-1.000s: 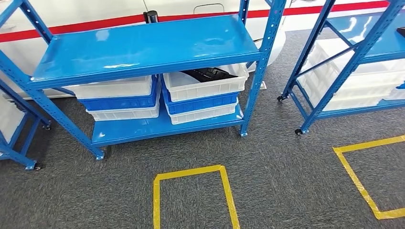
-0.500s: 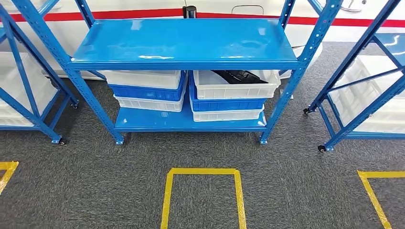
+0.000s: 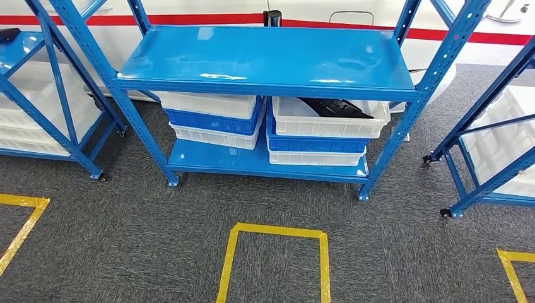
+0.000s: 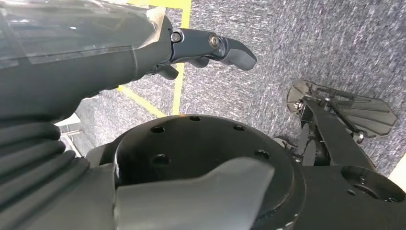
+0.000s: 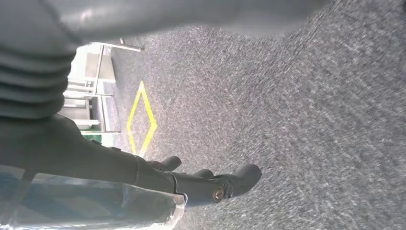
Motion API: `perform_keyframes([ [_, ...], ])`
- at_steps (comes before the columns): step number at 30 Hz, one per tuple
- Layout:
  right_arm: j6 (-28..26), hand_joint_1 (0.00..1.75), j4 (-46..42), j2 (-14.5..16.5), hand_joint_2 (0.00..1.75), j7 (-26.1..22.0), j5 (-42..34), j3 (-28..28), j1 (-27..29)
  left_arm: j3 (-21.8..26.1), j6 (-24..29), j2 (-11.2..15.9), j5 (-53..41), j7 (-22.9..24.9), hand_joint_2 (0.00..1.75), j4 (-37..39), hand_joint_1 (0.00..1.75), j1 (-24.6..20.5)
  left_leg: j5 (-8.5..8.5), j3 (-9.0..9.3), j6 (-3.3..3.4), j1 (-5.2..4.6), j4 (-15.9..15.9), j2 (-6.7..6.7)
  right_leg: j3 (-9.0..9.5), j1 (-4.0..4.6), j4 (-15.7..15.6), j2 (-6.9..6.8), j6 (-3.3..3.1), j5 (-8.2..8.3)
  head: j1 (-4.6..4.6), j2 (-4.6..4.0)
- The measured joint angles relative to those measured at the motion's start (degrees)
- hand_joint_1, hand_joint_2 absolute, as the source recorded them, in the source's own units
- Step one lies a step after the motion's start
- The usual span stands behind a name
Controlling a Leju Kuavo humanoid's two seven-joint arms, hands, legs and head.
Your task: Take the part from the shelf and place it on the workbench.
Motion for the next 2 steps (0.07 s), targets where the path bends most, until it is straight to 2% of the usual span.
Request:
perform_keyframes([
  [1, 0.0, 0.0, 0.0, 0.0, 1.31, 0.0, 0.1, 0.0, 0.0, 0.0, 0.1, 0.0, 0.0, 0.0, 1.75, 0.0, 0.0, 0.0, 0.08, 0.03, 0.24, 0.03, -0.1, 0.02, -0.01, 0.11, 0.0, 0.02, -0.09, 0.04, -0.02, 0.0],
  [2, -0.1, 0.0, 0.0, 0.0, 1.75, 0.0, 0.1, 0.0, 0.0, 0.0, 0.2, 0.0, 0.0, 0.0, 1.75, 0.0, 0.0, 0.0, 0.1, 0.05, 0.25, 0.06, -0.1, 0.02, -0.02, 0.17, 0.0, 0.04, -0.13, 0.06, -0.03, 0.0],
])
